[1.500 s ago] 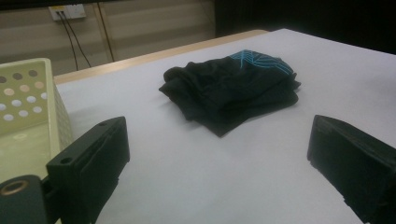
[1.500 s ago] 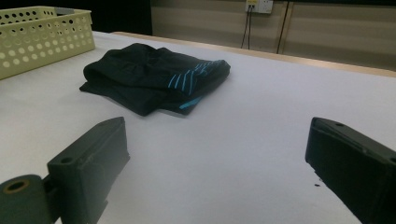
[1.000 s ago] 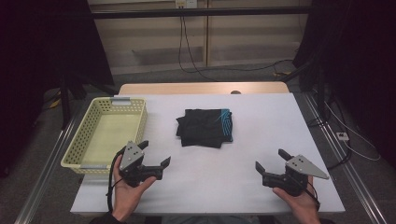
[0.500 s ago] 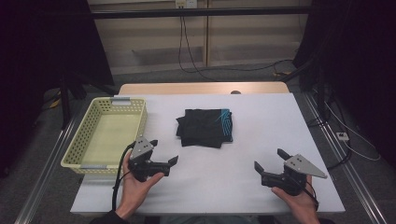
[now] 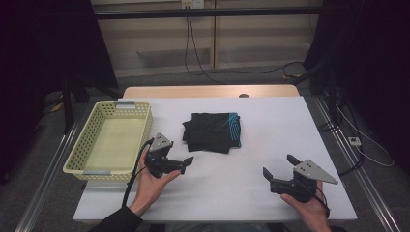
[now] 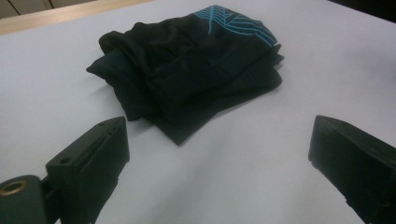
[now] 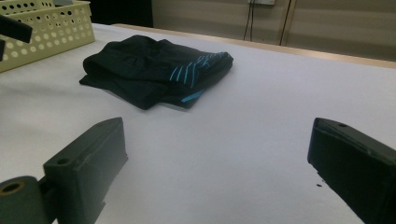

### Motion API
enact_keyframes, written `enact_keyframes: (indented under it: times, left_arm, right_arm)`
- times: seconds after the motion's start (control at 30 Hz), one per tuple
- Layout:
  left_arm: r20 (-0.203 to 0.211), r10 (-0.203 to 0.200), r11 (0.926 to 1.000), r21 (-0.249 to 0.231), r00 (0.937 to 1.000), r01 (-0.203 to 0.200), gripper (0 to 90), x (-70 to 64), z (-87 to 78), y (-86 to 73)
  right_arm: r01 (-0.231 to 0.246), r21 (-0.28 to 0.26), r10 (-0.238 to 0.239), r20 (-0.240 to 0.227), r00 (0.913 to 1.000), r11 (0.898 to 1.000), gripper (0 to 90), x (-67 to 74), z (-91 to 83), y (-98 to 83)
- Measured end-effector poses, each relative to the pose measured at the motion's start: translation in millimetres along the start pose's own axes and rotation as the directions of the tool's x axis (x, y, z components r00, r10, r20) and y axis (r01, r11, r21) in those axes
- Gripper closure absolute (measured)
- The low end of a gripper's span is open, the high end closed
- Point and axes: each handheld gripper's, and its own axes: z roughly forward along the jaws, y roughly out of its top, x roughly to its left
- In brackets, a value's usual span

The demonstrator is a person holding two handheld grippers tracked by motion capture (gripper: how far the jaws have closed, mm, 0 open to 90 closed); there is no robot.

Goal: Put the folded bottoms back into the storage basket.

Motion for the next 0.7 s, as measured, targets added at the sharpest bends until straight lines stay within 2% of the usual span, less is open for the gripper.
enact_keyframes:
  times: [0.1,0.17,0.23,0.27,0.3,0.33,0.4,0.47,0.57,0.7]
  left_arm:
    - [-0.012,-0.007,0.9999,-0.008,0.9999,0.007,4.5,1.3,2.6,4.3]
    - [-0.016,0.004,1.0,-0.007,0.9999,-0.004,4.7,2.7,5.1,10.7]
    - [-0.025,0.022,0.9998,-0.002,0.9994,-0.022,4.9,1.9,9.6,15.4]
    - [-0.038,0.045,0.9987,0.023,0.9983,-0.044,4.9,0.2,14.2,19.3]
    - [-0.038,0.045,0.9987,0.023,0.9983,-0.044,4.9,0.2,14.2,19.3]
    - [-0.042,0.062,0.9975,0.037,0.9972,-0.06,4.9,-0.8,18.5,22.4]
    - [-0.022,0.053,0.9971,0.056,0.9984,-0.051,4.9,-2.7,29.2,31.5]
    - [-0.026,0.061,0.9969,0.052,0.9978,-0.06,5.0,-2.6,31.6,34.1]
    - [-0.029,0.034,0.9981,0.053,0.999,-0.032,5.2,2.3,38.3,41.3]
    - [-0.033,0.032,0.9978,0.059,0.9989,-0.03,6.6,6.7,41.9,44.5]
  right_arm:
    - [-0.003,0.003,0.003,0.0,1.0,1.0,4.2,0.0,0.2,0.0]
    - [-0.004,0.007,0.004,-0.002,1.0,1.0,4.2,0.1,0.7,0.0]
    - [-0.006,0.012,0.006,-0.008,0.9999,1.0,3.9,-0.2,1.1,-0.2]
    - [-0.005,0.012,0.005,-0.007,1.0,1.0,4.0,-0.4,1.1,-0.3]
    - [-0.005,0.012,0.005,-0.007,1.0,1.0,4.0,-0.4,1.1,-0.3]
    - [-0.008,0.011,0.008,-0.004,1.0,1.0,3.9,-0.3,0.8,0.0]
    - [-0.006,0.012,0.006,-0.003,1.0,1.0,3.9,0.0,0.8,0.1]
    - [-0.004,0.013,0.004,-0.004,1.0,1.0,3.9,0.1,1.2,0.0]
    - [-0.005,0.014,0.006,-0.007,1.0,1.0,3.9,-0.1,1.2,-0.2]
    - [-0.005,0.014,0.005,-0.008,1.0,1.0,3.9,0.1,0.5,-0.1]
